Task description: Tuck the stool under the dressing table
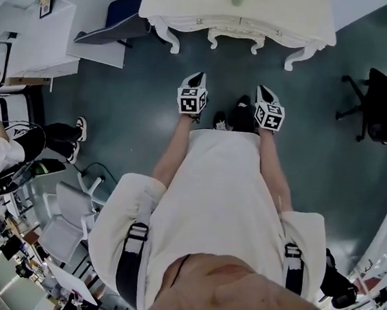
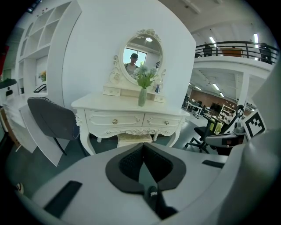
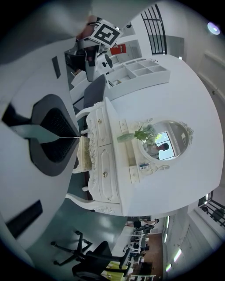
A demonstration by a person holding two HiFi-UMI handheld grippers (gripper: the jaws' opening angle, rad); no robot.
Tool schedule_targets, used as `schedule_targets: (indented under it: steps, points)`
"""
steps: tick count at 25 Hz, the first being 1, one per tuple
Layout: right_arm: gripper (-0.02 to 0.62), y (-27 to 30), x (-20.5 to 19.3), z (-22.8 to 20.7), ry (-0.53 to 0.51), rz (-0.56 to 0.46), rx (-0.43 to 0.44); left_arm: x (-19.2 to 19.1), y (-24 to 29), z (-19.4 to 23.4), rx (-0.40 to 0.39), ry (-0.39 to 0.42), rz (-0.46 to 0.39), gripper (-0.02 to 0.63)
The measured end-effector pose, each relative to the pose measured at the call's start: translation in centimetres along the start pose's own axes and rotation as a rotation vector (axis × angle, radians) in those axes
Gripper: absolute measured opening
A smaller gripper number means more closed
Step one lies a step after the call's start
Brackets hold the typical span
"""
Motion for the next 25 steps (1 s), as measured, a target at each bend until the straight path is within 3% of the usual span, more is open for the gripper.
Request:
schedule_targets:
  steps: [17, 25]
  points:
    - [0.048, -0.1, 0.3, -0.6, 0.014, -0.003, -0.039, 0.5, 0.0, 0.2, -0.009, -0.045, -0.050, 0.015]
    - [0.048, -0.1, 0.0, 0.0, -0.003, 0.000, -0.036, 0.2, -0.1, -0.1, -0.048, 0.018, -0.011, 0.015]
Point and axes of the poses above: the fingertips, and each gripper's own axes: y forward along the fingers, z to its left, x out of its top, the point moved 9 cm from there along -y, backward along the fingers, and after that the axes turned 13 degrees about -x, right-handed, at the moved point
